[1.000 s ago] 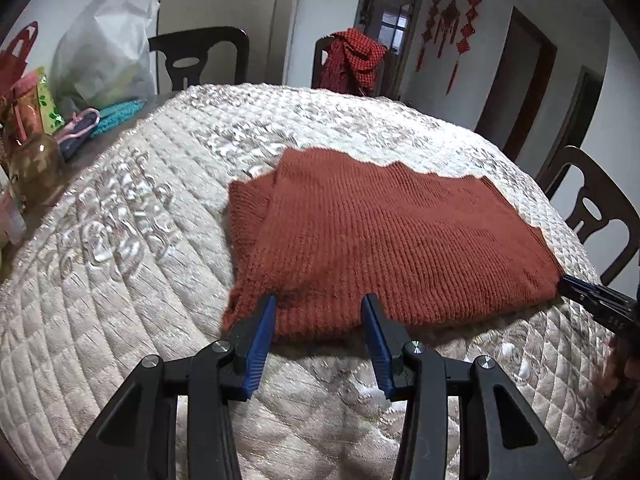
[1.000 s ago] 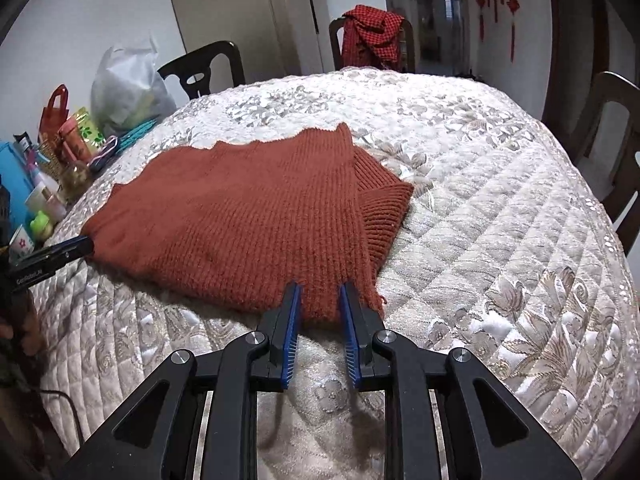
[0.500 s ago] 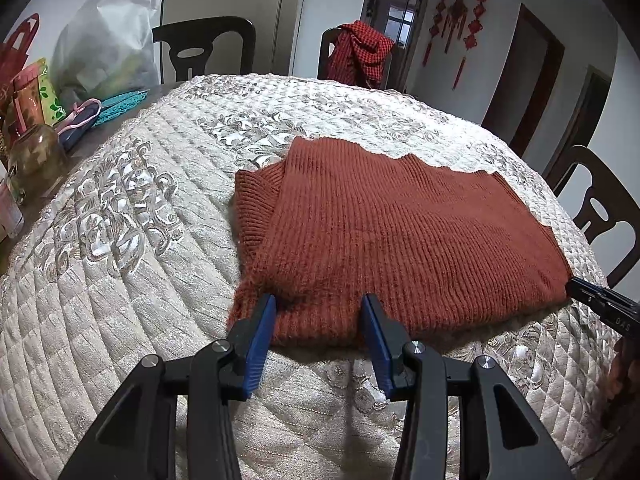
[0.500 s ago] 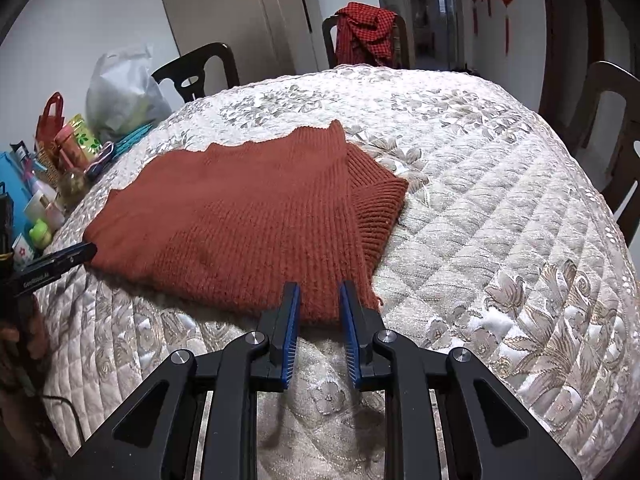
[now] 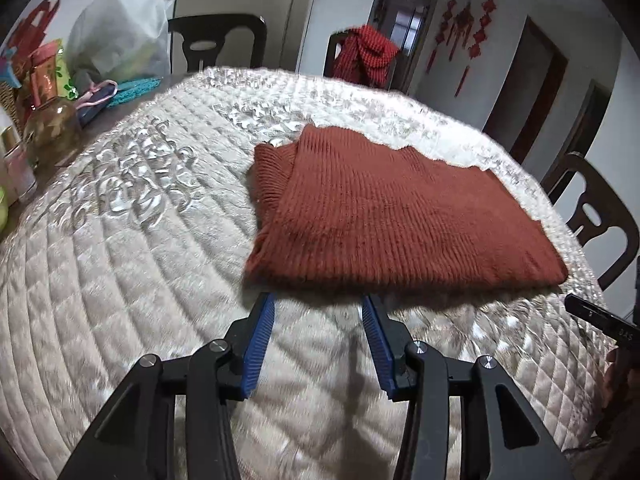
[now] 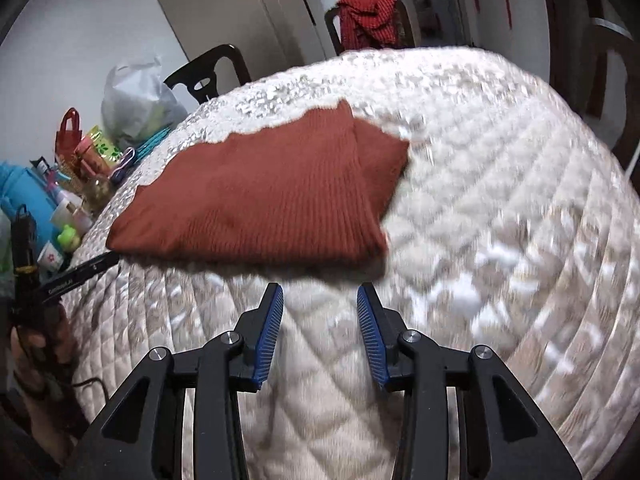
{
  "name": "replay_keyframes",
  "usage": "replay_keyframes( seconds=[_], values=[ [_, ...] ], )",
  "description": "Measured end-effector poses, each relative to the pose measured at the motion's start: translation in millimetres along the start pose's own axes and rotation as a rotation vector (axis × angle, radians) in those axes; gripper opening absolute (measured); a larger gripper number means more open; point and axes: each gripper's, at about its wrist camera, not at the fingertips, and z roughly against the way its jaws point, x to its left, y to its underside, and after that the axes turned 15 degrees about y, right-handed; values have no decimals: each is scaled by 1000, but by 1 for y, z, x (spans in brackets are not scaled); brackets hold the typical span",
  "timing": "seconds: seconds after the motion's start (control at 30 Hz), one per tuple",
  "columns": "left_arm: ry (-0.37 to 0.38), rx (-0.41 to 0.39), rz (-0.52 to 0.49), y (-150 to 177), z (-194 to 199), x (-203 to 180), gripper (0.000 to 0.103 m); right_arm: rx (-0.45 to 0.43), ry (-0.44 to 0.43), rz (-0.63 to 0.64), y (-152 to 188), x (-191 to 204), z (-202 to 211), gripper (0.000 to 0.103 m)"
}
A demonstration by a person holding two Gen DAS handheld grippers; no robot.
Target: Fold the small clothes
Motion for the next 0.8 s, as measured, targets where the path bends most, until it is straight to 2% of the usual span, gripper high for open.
replay_keyframes(
  seconds=[0.13, 0.33, 0.57, 0.8],
  values=[
    [47, -27, 50, 4, 7, 7, 55, -3, -36, -50, 6, -6, 2, 40],
    [70, -36, 94, -9, -3, 9, 65, 13, -111, -130, -5, -11, -9, 42],
    [159, -90, 235, -20, -7, 31, 66, 27, -196, -255, -15, -21, -23, 42],
    [216, -135, 299, -21, -10, 36, 64, 30, -244, -326, -20, -27, -29, 42]
  ],
)
